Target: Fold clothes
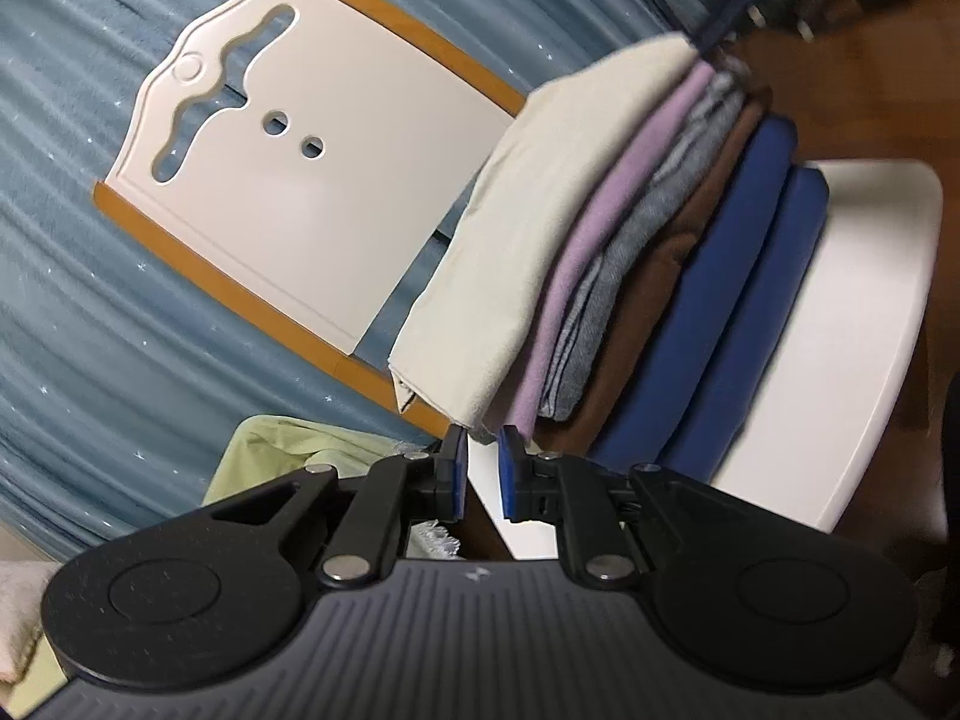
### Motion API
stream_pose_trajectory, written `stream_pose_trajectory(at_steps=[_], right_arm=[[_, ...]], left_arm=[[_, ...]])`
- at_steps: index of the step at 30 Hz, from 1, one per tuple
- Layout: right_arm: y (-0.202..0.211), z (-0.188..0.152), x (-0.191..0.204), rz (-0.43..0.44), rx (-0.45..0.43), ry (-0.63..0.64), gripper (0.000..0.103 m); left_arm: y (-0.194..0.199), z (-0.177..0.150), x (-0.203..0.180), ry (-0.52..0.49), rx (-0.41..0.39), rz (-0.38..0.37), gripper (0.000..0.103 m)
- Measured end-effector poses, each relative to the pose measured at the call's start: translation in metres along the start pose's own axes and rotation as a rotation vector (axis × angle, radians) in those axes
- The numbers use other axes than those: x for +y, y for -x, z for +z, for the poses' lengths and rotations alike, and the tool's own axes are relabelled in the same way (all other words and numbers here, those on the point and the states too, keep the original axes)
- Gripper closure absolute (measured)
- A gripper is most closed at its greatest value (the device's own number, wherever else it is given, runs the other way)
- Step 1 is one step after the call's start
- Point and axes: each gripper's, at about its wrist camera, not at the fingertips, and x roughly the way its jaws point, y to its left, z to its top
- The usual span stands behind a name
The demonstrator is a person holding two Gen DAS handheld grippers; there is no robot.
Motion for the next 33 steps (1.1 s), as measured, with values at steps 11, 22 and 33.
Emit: stream_pose_trajectory(at_steps=[11,22,33], right_arm=[[0.015,0.009,-0.055,0.043,-0.112,-0.449,0.099],[-0.017,-0.003,-0.067,0.152,-0.067,-0.724,0.096],[0.064,-0.025,-0.034,-0.047,-0.001,-0.956,0.002]], left_arm=[[-0.008,0.030,0.025,0.193,-0.091,-0.006,0.084],[-0.022,0.030,0.020,0.283,-0.046,-0.062,0.074],[0.033,0.004,-0.011,0.651,0.032,-0.083,0.001]])
